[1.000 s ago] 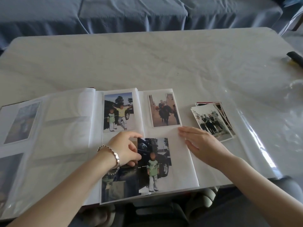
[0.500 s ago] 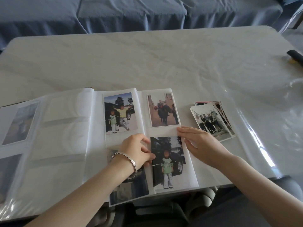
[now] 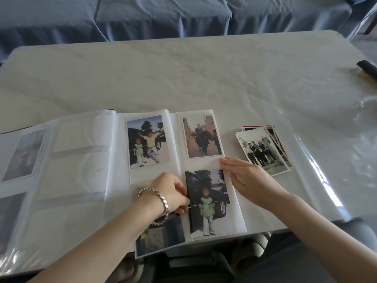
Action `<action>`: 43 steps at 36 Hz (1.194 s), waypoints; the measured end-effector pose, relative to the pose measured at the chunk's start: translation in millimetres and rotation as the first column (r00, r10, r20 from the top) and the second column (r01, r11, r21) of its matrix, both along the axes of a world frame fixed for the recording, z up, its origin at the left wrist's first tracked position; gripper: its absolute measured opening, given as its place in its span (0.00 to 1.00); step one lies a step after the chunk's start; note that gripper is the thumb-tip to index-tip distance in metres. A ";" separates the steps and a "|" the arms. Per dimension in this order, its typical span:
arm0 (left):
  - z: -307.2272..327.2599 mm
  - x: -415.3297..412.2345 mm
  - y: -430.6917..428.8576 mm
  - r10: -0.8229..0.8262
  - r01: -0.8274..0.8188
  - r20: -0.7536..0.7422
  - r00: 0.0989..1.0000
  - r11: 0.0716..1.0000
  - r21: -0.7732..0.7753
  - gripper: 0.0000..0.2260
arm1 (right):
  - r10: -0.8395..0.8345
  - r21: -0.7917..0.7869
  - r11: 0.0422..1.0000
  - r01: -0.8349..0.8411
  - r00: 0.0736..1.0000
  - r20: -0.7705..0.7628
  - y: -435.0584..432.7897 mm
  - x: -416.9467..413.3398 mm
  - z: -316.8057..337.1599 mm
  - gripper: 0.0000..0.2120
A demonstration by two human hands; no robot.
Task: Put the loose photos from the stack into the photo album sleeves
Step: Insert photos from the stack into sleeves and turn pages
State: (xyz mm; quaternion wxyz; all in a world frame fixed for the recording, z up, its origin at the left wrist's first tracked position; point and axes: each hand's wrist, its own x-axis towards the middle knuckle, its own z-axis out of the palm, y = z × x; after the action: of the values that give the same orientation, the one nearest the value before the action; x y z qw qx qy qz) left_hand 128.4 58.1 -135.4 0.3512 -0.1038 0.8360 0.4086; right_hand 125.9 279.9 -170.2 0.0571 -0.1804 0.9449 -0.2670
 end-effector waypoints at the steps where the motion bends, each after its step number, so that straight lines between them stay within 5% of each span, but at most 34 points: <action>1: 0.4 0.0 1.3 -0.006 0.006 -0.004 1.000 1.000 -0.003 0.07 | -0.001 -0.001 1.000 0.001 1.000 0.000 -0.1 -0.1 -0.2 0.18; 14: 2.5 5.2 9.6 -0.002 -0.001 0.029 1.000 0.996 0.092 0.04 | -0.020 -0.032 0.999 0.021 0.999 0.037 -0.9 0.6 1.6 0.18; 19: 6.9 4.3 8.6 0.201 -0.226 0.144 0.969 0.956 0.186 0.11 | -0.019 -0.030 0.999 0.020 0.999 0.051 -2.6 1.3 2.6 0.18; 34: 1.1 1.4 14.0 0.065 -0.072 -0.126 0.990 0.996 -0.057 0.11 | -0.101 -0.011 0.995 0.104 0.982 0.162 -9.7 9.1 10.0 0.19; 43: 1.3 -1.1 9.9 0.171 -0.167 -0.056 0.984 0.983 0.077 0.08 | -0.370 -0.170 0.891 0.421 0.890 0.268 -9.0 28.2 13.1 0.22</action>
State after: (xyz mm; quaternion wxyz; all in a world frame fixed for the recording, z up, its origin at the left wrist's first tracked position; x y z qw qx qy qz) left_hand 127.2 68.0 -134.0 0.2924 -0.1489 0.8195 0.4699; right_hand 154.1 270.9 -157.1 0.0888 0.0436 0.9128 -0.3963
